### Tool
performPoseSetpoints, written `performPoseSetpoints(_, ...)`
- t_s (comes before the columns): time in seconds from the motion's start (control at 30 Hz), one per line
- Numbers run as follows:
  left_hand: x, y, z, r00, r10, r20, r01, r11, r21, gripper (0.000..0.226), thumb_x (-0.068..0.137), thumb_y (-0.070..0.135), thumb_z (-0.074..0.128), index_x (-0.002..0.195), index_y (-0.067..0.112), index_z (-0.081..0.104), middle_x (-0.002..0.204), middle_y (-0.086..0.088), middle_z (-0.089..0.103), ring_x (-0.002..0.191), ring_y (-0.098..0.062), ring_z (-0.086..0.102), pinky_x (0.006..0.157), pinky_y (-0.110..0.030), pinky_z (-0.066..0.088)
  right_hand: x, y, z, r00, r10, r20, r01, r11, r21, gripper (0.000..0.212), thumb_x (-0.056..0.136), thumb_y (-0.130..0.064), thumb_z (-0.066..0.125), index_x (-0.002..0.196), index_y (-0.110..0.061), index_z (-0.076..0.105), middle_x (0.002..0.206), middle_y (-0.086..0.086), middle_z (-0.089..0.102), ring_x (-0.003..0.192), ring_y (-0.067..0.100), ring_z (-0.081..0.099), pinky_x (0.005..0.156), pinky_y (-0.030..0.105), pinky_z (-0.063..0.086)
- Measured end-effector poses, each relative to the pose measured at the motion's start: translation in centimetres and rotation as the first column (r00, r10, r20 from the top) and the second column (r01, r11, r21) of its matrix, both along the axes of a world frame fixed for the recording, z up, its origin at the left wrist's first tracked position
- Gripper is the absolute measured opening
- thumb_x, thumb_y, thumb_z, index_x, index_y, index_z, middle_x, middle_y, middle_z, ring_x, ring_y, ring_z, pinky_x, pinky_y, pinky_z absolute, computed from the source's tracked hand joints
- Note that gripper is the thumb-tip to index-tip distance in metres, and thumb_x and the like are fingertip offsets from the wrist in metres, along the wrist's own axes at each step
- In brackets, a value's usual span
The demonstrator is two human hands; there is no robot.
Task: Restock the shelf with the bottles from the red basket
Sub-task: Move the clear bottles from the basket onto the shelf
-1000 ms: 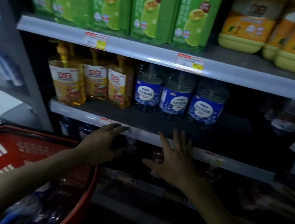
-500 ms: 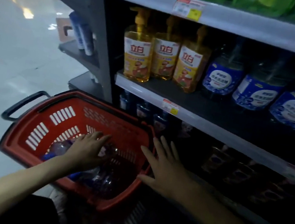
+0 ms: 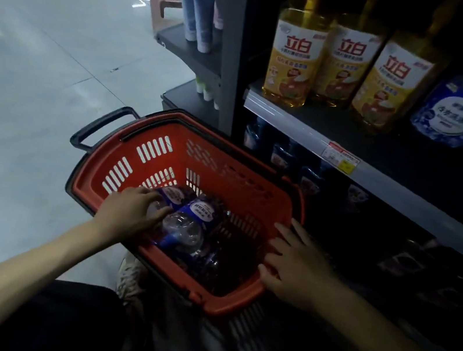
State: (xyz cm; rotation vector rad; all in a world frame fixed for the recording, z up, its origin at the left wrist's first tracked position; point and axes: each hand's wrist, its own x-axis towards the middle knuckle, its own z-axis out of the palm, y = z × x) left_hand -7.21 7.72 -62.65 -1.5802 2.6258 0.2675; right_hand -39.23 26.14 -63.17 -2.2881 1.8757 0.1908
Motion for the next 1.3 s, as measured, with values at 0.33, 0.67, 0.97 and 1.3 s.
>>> performPoseSetpoints(0.33, -0.9, 1.3, -0.3, 0.974, 0.097, -0.205, -0.098, 0.995, 0.009, 0.031, 0.097, 0.053, 0.058, 0.103, 0.031, 0.078, 0.073, 0.012, 0.070, 0.059, -0.004, 0.066, 0.052, -0.029, 0.059, -1.9, 1.5, -1.1, 0.999, 0.039, -0.022, -0.042, 0.983, -0.177, 0.045, 0.093, -0.048, 0.041, 0.081, -0.027, 0.079, 0.090, -0.007, 0.067, 0.106, 0.019, 0.057, 0.122, 0.051, 0.024)
performPoseSetpoints(0.67, -2.9, 2.8, -1.3, 0.996, -0.038, -0.086, 0.049, 0.990, 0.132, 0.029, 0.095, 0.053, 0.059, 0.106, 0.031, 0.074, 0.089, 0.010, 0.074, 0.069, -0.006, 0.069, 0.062, -0.033, 0.063, -3.8, 4.3, -1.4, 0.999, -0.016, -0.029, 0.011, 0.985, -0.172, 0.046, 0.091, -0.051, 0.041, 0.083, -0.028, 0.080, 0.091, -0.008, 0.067, 0.108, 0.017, 0.058, 0.122, 0.051, 0.025)
performPoseSetpoints(0.97, -6.4, 2.0, -2.1, 0.931, -0.344, 0.121, 0.319, 0.929, 0.186, 0.052, 0.097, 0.056, 0.058, 0.139, 0.025, 0.058, 0.132, -0.002, 0.065, 0.112, -0.020, 0.064, 0.089, -0.036, 0.057, -2.2, 4.4, -0.7, 0.996, -0.068, 0.049, 0.075, 0.988, -0.134, 0.059, 0.090, -0.060, 0.030, 0.112, -0.029, 0.075, 0.126, -0.001, 0.064, 0.132, 0.021, 0.049, 0.125, 0.050, 0.005)
performPoseSetpoints(1.3, -12.9, 1.0, -8.5, 0.905, -0.245, 0.347, 0.161, 0.954, 0.253, 0.102, 0.081, 0.079, 0.059, 0.159, 0.023, 0.024, 0.157, -0.016, 0.037, 0.141, -0.046, 0.040, 0.101, -0.059, 0.049, -2.1, 4.0, -3.1, 0.997, 0.066, 0.031, -0.054, 0.955, -0.293, 0.046, 0.097, -0.047, 0.040, 0.088, -0.025, 0.080, 0.095, -0.002, 0.074, 0.101, 0.020, 0.066, 0.112, 0.046, 0.039)
